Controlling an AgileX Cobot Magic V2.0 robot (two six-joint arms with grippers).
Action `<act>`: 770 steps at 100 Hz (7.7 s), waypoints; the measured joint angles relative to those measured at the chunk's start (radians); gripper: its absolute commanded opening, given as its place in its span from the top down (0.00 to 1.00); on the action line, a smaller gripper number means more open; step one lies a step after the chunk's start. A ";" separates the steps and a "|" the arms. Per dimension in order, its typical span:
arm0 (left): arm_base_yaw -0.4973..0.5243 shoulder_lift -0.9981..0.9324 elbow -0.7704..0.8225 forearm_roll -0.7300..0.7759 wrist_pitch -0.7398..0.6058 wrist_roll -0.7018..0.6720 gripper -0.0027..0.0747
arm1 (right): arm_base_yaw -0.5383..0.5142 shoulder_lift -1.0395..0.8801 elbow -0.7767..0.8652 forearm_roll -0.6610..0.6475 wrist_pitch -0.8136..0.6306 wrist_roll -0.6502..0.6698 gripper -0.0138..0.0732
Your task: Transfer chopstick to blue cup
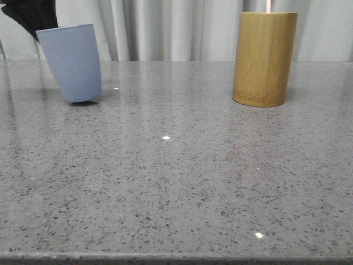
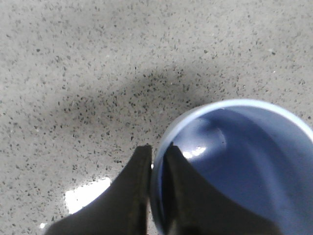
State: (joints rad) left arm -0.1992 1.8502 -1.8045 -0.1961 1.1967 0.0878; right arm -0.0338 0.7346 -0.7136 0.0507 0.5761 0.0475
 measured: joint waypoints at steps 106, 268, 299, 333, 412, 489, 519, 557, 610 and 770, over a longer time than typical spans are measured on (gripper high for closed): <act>-0.274 0.198 -0.264 -0.006 -0.015 -0.016 0.68 | 0.000 0.000 0.000 0.000 0.000 0.000 0.44; -0.053 -0.561 0.448 0.169 -0.290 -0.124 0.56 | 0.050 0.013 -0.008 0.005 -0.005 0.000 0.44; -0.004 -0.879 0.747 0.169 -0.380 -0.141 0.56 | 0.100 0.127 -0.138 0.044 0.019 0.000 0.44; -0.003 -1.083 0.912 0.169 -0.414 -0.145 0.56 | 0.191 0.322 -0.360 0.049 0.019 0.000 0.44; -0.001 -1.096 0.921 0.169 -0.415 -0.145 0.56 | 0.244 0.861 -0.847 0.103 0.019 0.000 0.44; -0.001 -1.096 0.921 0.169 -0.415 -0.145 0.56 | 0.244 0.978 -0.905 0.103 -0.033 0.000 0.84; -0.001 -1.096 0.921 0.169 -0.415 -0.145 0.56 | 0.244 0.978 -0.916 0.106 -0.047 0.000 0.93; -0.001 -1.096 0.921 0.169 -0.415 -0.145 0.56 | 0.254 0.921 -1.075 0.106 -0.035 -0.006 0.93; -0.001 -1.096 0.921 0.169 -0.415 -0.147 0.56 | 0.477 0.906 -1.210 0.106 -0.022 -0.048 0.93; -0.001 -1.096 0.921 0.204 -0.415 -0.147 0.56 | 0.525 1.043 -1.211 0.040 0.040 -0.048 0.62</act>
State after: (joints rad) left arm -0.2003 0.7538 -0.8832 0.0078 0.7821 -0.0597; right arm 0.4911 1.7776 -1.9242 0.0905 0.6164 0.0000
